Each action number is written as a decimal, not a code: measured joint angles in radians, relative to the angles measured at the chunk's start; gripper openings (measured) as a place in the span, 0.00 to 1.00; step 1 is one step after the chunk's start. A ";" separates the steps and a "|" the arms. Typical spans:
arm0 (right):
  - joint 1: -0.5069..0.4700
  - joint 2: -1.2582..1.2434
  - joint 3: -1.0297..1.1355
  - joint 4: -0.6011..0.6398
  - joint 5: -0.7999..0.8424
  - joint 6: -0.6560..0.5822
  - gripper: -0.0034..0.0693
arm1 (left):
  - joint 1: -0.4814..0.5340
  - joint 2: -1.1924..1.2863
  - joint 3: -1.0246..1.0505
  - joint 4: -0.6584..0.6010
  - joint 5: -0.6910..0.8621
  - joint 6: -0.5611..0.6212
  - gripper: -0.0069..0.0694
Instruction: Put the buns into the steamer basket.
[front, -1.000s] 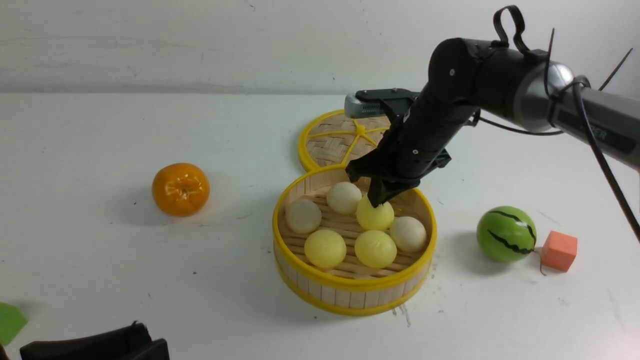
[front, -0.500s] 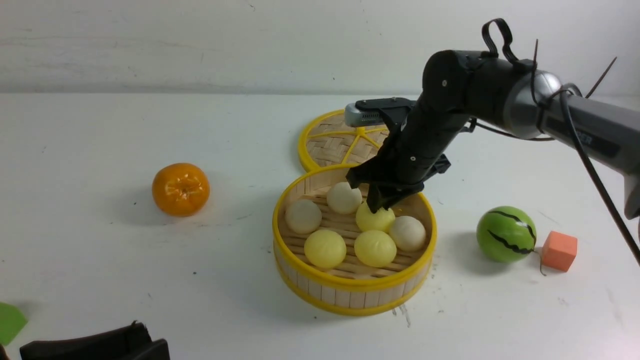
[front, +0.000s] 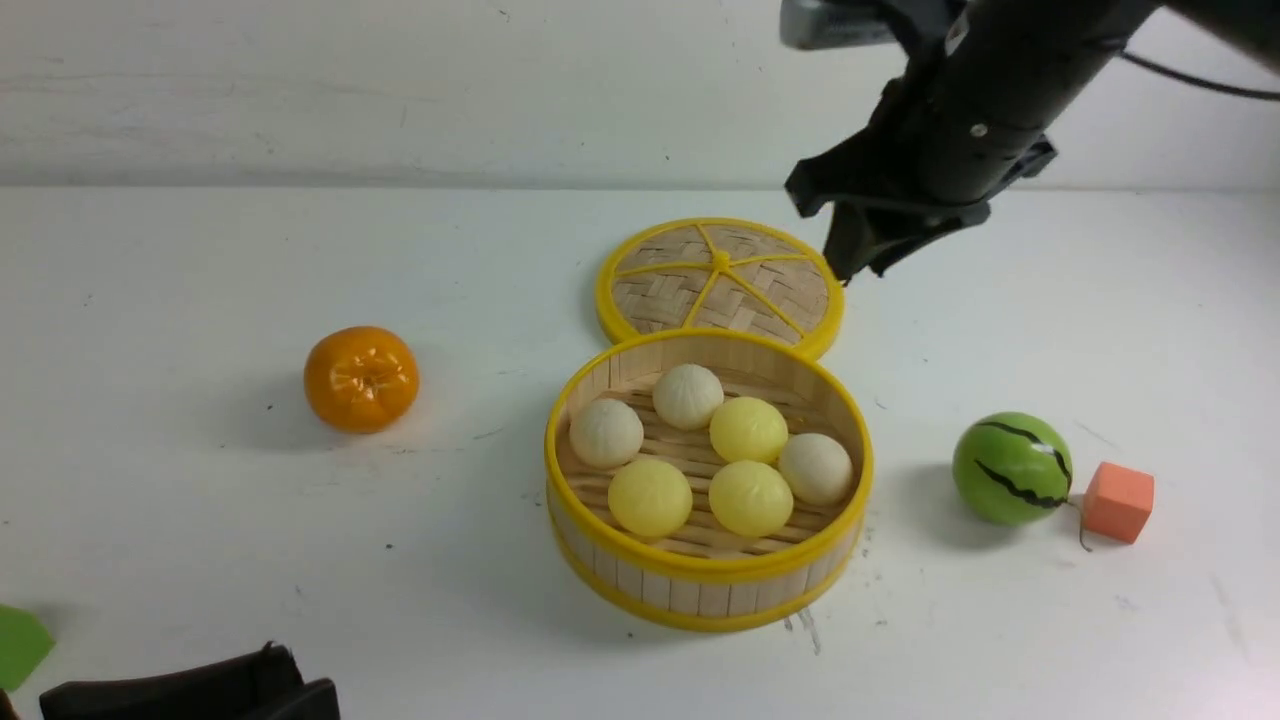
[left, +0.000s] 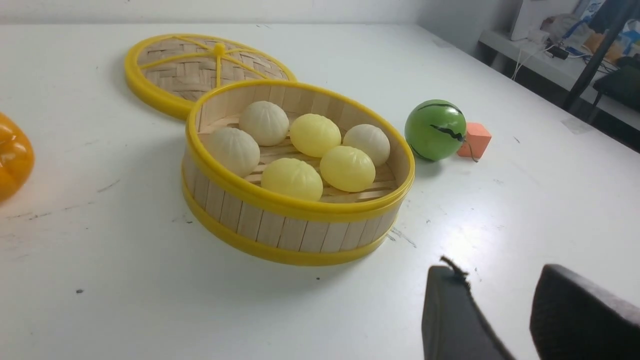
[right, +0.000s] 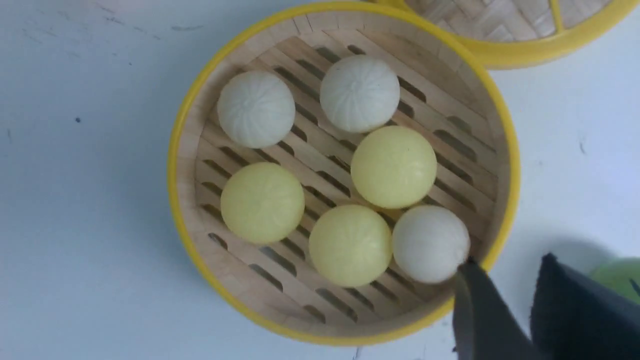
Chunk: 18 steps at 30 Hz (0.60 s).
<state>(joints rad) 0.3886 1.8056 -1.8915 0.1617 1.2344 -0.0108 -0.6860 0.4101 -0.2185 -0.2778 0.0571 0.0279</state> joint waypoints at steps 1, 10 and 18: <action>0.000 -0.008 0.007 0.000 0.000 0.003 0.20 | 0.000 0.000 0.000 0.000 0.000 0.000 0.40; 0.000 -0.394 0.471 -0.001 -0.029 0.155 0.03 | 0.000 0.000 0.000 0.000 0.000 0.000 0.40; 0.000 -0.683 0.827 -0.003 -0.125 0.161 0.05 | 0.000 0.000 0.000 0.000 0.000 0.000 0.40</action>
<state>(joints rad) 0.3886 1.1222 -1.0649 0.1584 1.1091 0.1502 -0.6860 0.4101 -0.2185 -0.2778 0.0571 0.0279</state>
